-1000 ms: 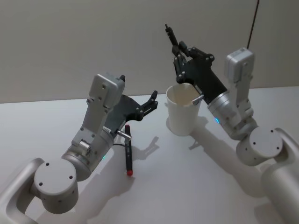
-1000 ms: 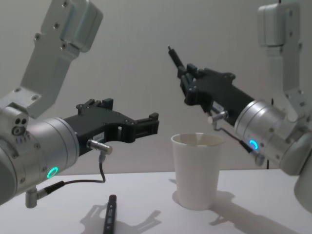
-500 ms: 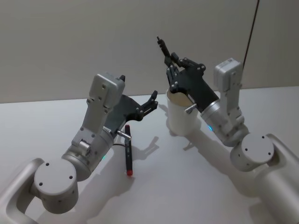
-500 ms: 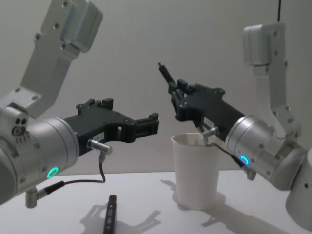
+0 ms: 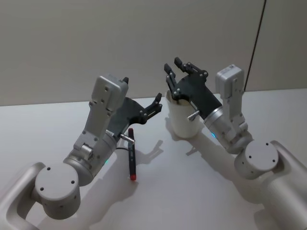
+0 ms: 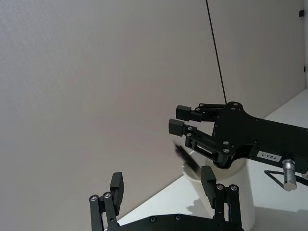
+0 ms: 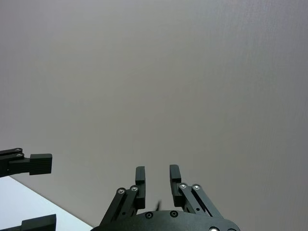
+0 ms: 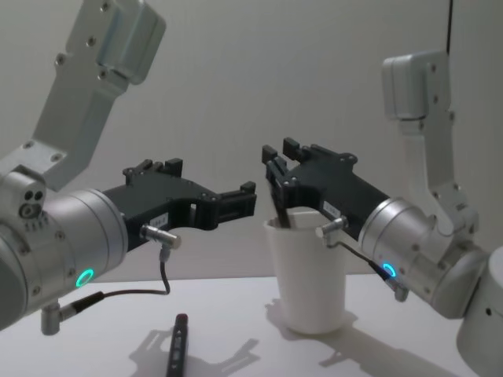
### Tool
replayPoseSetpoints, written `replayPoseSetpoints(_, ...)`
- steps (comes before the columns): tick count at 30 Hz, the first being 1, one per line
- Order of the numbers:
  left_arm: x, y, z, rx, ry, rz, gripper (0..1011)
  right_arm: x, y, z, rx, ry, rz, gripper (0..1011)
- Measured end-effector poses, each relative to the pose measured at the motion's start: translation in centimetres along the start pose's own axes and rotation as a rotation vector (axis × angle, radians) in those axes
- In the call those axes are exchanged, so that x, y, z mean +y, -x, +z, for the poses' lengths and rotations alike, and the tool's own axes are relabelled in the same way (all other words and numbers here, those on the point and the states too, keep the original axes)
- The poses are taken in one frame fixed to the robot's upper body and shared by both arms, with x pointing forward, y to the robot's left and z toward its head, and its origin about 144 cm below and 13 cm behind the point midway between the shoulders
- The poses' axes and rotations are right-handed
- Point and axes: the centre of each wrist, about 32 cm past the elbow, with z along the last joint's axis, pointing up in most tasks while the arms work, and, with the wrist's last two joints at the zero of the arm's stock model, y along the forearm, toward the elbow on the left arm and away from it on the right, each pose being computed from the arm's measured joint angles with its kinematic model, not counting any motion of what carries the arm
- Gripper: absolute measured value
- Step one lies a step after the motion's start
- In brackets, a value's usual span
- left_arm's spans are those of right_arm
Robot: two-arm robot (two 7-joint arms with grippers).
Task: Place the pen into the pen holder.
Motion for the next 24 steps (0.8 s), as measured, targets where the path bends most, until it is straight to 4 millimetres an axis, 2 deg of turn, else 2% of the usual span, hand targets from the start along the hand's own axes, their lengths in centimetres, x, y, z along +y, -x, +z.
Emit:
replayPoseSetpoints(4,0.0,0.0,0.0,0.0,0.0,0.0,1001,-0.03,0.07,-0.08,0.0,0.002,0.001,401)
replayPoseSetpoints(7,0.0,0.0,0.0,0.0,0.0,0.0,1001,-0.06,0.1,-0.12,0.0,0.004,0.001,478)
replayPoseSetpoints(8,0.0,0.0,0.0,0.0,0.0,0.0,1001,-0.07,0.1,-0.13,0.0,0.004,0.001,538)
replayPoseSetpoints(9,0.0,0.0,0.0,0.0,0.0,0.0,1001,-0.07,0.11,-0.14,0.0,0.004,0.001,538)
replayPoseSetpoints(12,0.0,0.0,0.0,0.0,0.0,0.0,1001,-0.09,0.14,-0.17,0.0,0.005,0.001,662)
replayPoseSetpoints(13,0.0,0.0,0.0,0.0,0.0,0.0,1001,-0.1,0.15,-0.19,0.0,0.006,0.001,662)
replayPoseSetpoints(24,0.0,0.0,0.0,0.0,0.0,0.0,1001,-0.28,0.0,0.11,0.009,0.007,-0.006,981)
